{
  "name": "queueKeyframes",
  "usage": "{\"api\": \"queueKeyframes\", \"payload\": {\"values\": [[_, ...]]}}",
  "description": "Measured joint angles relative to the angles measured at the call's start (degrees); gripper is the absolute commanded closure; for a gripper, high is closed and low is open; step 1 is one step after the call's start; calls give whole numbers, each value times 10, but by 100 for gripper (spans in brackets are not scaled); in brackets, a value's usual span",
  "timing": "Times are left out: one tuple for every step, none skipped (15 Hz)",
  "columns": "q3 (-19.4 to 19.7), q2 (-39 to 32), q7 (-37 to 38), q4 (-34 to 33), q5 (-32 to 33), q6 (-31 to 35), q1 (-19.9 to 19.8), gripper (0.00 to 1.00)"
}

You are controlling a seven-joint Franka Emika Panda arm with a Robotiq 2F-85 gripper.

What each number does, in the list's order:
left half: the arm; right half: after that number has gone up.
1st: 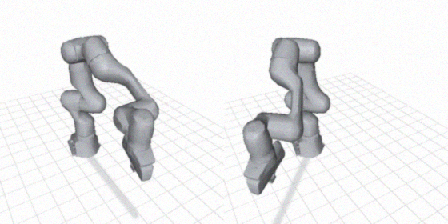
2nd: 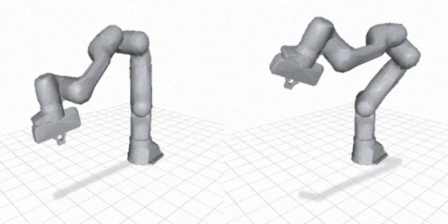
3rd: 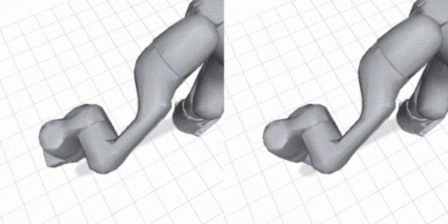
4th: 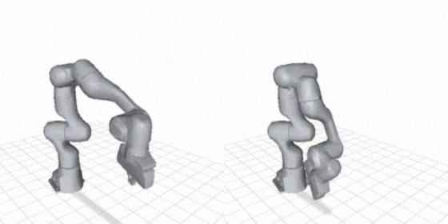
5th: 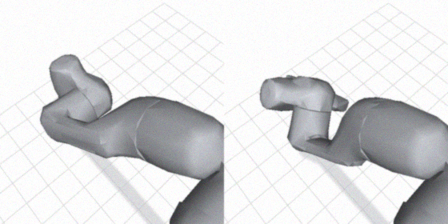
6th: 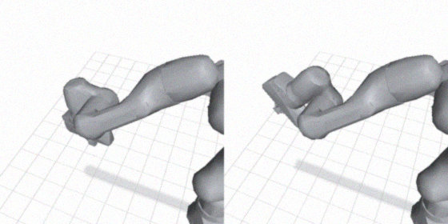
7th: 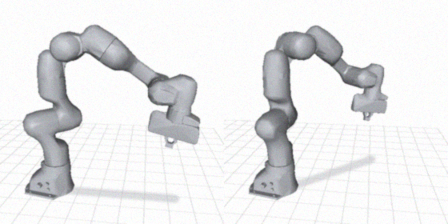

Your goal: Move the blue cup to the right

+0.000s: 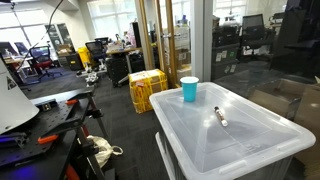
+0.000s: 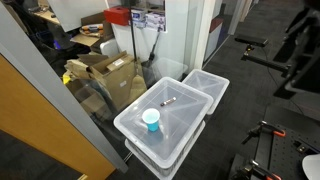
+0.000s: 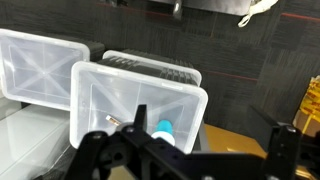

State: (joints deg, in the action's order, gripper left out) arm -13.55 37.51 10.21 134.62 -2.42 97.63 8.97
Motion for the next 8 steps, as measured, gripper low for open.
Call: {"api": "queueKeyframes", "payload": {"values": [[2,-3,-1,4,7,22,-2,0],[6,-7,-2,8,16,46,-3,0],[9,-11,-5,13,22,70,-5,0],[14,-15,-11,17,27,95,-6,0],[19,-21,-14,21,32,121,-9,0],[25,-27,-21,25,35,148,-11,0],[31,-35,-24,29,38,176,-14,0],[38,-44,-31,33,39,204,-17,0]]}}
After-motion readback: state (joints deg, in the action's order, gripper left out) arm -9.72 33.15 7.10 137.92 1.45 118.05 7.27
